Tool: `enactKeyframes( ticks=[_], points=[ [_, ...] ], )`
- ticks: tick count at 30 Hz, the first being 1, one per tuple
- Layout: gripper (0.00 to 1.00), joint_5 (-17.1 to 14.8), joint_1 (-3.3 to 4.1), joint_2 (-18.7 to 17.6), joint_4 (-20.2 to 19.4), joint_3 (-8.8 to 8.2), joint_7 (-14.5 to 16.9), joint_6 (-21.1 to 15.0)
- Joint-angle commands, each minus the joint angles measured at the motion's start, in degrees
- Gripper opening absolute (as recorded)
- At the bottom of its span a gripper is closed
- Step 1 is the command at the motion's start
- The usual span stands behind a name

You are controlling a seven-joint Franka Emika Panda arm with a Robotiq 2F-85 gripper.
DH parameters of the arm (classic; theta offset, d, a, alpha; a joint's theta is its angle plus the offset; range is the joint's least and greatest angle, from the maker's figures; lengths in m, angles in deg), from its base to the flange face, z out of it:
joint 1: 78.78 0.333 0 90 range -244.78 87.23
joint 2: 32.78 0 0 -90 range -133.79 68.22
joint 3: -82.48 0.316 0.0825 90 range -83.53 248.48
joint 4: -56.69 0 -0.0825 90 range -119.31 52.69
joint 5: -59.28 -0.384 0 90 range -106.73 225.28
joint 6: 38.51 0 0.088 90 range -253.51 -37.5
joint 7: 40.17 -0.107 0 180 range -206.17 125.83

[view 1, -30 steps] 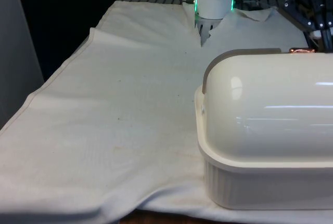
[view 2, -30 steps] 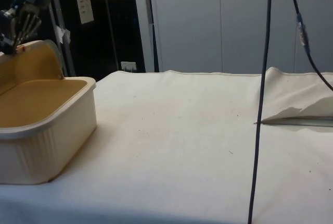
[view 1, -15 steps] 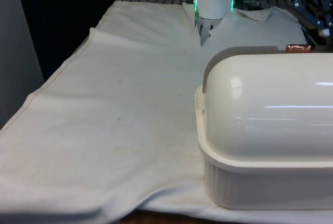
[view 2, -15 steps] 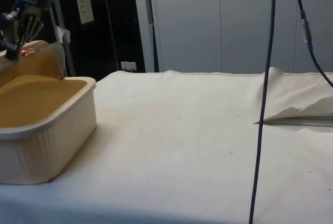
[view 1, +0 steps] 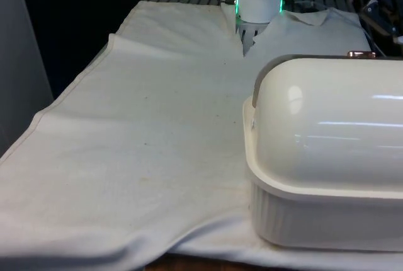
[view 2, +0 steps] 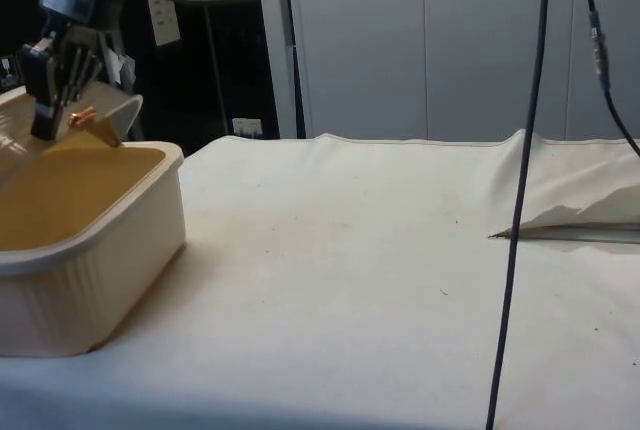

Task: Open the lid, then close it.

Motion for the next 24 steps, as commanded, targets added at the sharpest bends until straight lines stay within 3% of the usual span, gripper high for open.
enactKeyframes(
  ticks=[1, 10, 17, 19, 20, 21, 24],
  points=[
    [0.0, -0.2, 0.29, 0.2, -0.7, 0.23, -0.5, -0.1],
    [0.0, 0.0, 0.0, 1.0, -2.6, 1.43, -1.1, 0.5],
    [0.0, -1.8, -0.4, 3.3, -6.2, 2.69, -1.0, 2.5],
    [0.0, -2.4, -0.4, 3.8, -7.3, 2.86, -0.9, 2.6],
    [0.0, -1.2, 0.0, 3.4, -6.7, 2.23, -1.5, 2.5],
    [0.0, -2.6, -0.4, 4.1, -7.8, 2.98, -0.9, 2.6],
    [0.0, -3.6, -0.57, 5.2, -9.8, 3.09, -0.5, 3.0]
  ],
)
